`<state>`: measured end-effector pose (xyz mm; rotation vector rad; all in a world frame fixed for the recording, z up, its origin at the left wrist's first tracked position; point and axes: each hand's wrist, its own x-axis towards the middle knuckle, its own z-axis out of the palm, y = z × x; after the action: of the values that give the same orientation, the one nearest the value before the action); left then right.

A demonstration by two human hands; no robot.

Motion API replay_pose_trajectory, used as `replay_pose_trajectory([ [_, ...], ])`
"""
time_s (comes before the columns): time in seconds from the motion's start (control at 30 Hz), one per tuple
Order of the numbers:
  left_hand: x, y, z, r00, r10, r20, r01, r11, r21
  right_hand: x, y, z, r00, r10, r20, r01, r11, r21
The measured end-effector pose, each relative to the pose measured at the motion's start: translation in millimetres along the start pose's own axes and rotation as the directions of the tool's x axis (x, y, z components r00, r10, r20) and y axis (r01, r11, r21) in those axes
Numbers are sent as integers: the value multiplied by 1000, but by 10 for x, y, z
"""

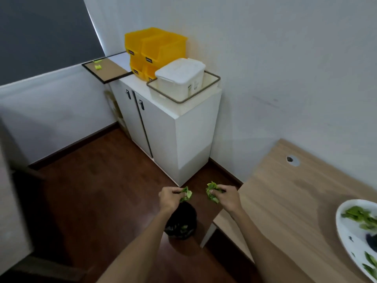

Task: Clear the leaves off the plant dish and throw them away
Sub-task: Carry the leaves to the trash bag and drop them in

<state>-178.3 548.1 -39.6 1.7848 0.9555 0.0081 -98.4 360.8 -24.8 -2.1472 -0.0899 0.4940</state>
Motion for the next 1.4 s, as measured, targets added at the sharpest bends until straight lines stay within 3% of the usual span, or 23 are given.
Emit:
replay_pose_trajectory([
  [0.27, 658, -802, -137, 992, -125, -7, 124, 992, -38, 382, 142, 1140, 983, 178, -48, -173, 980, 100],
  [0.6, 1657, -2219, 554, 965, -262, -23, 260, 964, -52, 1053, 1387, 2283, 918, 394, -29, -391, 916, 88],
  [0.93, 2390, -3226, 1198, 964, -266, -9, 266, 963, 31, 1588, 2311, 3097, 919, 393, 8, -393, 919, 18],
  [1.13, 2487, -3176, 1279, 970, -239, 35, 238, 971, 31, 1695, 2392, 3098, 948, 310, 75, -304, 949, -84],
  [1.23, 2491, -3152, 1291, 959, -252, 128, 255, 967, -11, 1692, 2425, 3015, 947, 288, 146, -274, 956, -106],
  [1.4, 2448, -3071, 1253, 941, -228, 249, 216, 973, 75, 1660, 2509, 3022, 944, 270, 188, -259, 963, -80],
])
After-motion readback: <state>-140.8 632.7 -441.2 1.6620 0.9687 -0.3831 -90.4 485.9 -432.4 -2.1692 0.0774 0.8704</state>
